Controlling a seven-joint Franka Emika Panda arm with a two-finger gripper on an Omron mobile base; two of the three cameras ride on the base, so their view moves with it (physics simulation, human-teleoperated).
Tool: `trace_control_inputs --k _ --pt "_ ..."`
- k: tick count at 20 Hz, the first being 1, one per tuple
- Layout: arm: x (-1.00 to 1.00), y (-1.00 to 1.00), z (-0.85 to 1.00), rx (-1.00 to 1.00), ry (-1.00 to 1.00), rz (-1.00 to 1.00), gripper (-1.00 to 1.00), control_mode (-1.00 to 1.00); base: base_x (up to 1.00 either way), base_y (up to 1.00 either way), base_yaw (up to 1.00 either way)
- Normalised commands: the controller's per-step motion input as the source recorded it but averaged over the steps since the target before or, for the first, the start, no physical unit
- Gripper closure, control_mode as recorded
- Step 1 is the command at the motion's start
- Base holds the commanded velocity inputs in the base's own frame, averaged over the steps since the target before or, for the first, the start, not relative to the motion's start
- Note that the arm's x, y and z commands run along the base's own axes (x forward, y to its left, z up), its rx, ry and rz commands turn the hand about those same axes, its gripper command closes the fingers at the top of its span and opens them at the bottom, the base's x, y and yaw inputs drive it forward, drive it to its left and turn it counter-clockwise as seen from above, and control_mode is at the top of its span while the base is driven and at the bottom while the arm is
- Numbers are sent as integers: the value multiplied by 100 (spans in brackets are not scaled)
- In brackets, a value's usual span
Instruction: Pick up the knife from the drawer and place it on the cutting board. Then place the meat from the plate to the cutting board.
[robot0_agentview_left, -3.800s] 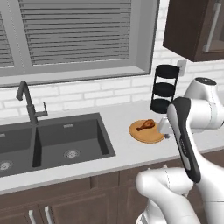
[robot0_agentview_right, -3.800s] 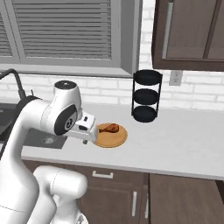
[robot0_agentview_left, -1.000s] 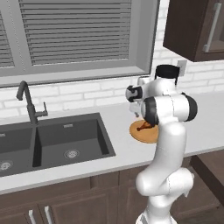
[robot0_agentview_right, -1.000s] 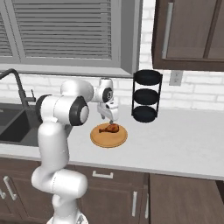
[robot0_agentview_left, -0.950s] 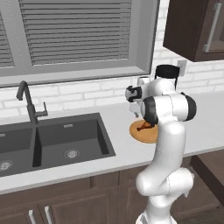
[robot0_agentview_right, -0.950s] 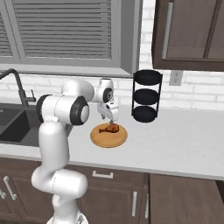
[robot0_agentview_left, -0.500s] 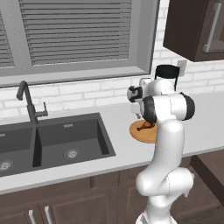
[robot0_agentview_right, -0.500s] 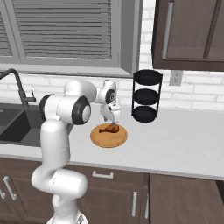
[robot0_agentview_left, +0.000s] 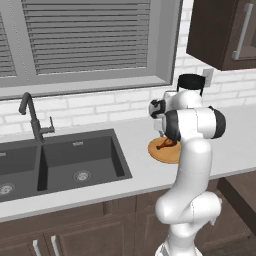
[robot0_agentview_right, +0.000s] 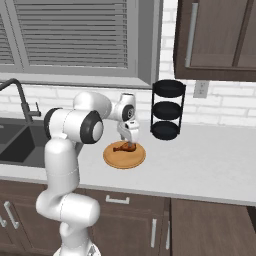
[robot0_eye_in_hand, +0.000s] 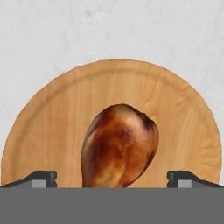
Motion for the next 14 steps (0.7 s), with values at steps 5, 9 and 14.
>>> trace_control_inputs --k 5,9,14 --pt "0 0 0 0 0 -20 -100 -100 0 0 0" --pt "-1 0 -1 0 0 -20 -100 -100 0 0 0" --pt "-2 0 -10 0 0 -16 -100 -100 0 0 0"
